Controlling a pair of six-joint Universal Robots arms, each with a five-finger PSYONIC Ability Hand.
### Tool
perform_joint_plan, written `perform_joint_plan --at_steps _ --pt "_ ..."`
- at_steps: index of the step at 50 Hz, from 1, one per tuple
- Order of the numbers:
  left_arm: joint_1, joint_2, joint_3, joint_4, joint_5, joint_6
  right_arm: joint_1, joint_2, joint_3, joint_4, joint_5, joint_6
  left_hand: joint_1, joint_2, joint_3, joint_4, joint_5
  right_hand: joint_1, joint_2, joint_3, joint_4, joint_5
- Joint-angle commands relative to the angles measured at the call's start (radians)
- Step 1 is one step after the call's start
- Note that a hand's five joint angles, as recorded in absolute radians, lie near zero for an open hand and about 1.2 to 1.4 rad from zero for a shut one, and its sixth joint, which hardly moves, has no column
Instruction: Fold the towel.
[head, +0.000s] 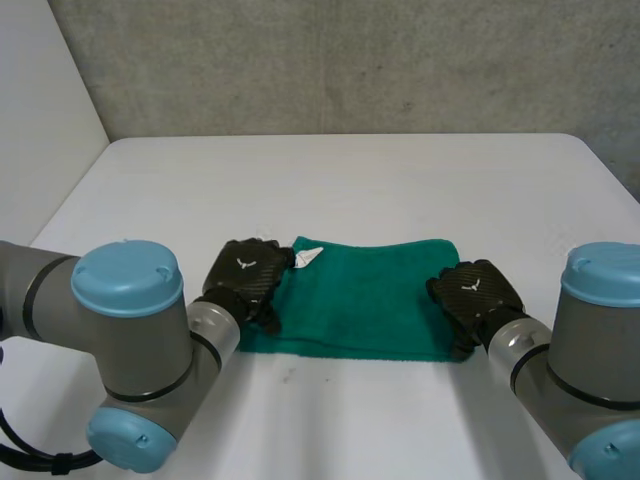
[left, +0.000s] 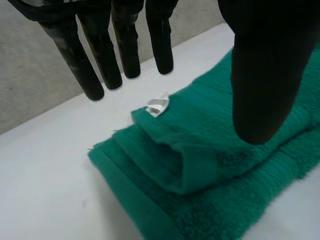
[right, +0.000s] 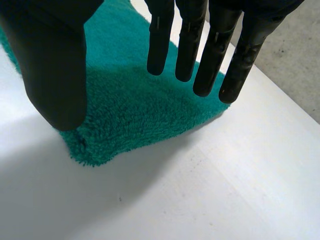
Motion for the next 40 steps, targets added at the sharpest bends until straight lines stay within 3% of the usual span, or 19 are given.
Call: perform_joint_plan --at_steps 1,8,19,23,27,40 --pt "0.005 -0.040 0.008 0.004 0.009 0.046 -0.014 -0.042 0.043 0.000 -0.007 0.006 0.301 0.314 0.313 0.312 0.311 0.153 0.069 0.063 0.067 0.084" --pt "0.019 -0.083 0.017 0.013 0.009 0.112 -0.016 -0.040 0.055 0.000 -0.025 0.006 0.374 0.387 0.387 0.386 0.385 0.158 0.075 0.069 0.073 0.090" --pt "0.036 -0.086 0.000 0.012 0.006 0.127 -0.016 -0.042 0.065 0.000 -0.025 0.007 0.307 0.320 0.319 0.318 0.318 0.161 0.078 0.072 0.076 0.093" --pt "0.042 -0.077 -0.014 0.015 -0.004 0.129 -0.016 -0.042 0.068 -0.002 -0.022 0.010 0.899 0.912 0.911 0.910 0.909 0.161 0.078 0.072 0.076 0.093" --pt "0.048 -0.028 -0.063 0.033 -0.050 0.129 -0.016 -0.042 0.077 -0.012 -0.022 0.029 0.900 0.913 0.912 0.911 0.910 0.164 0.081 0.075 0.079 0.096" --pt "0.016 0.081 -0.198 0.042 -0.058 0.127 -0.023 -0.020 0.060 -0.020 -0.109 0.211 0.900 0.913 0.912 0.911 0.910 0.173 0.090 0.083 0.087 0.105"
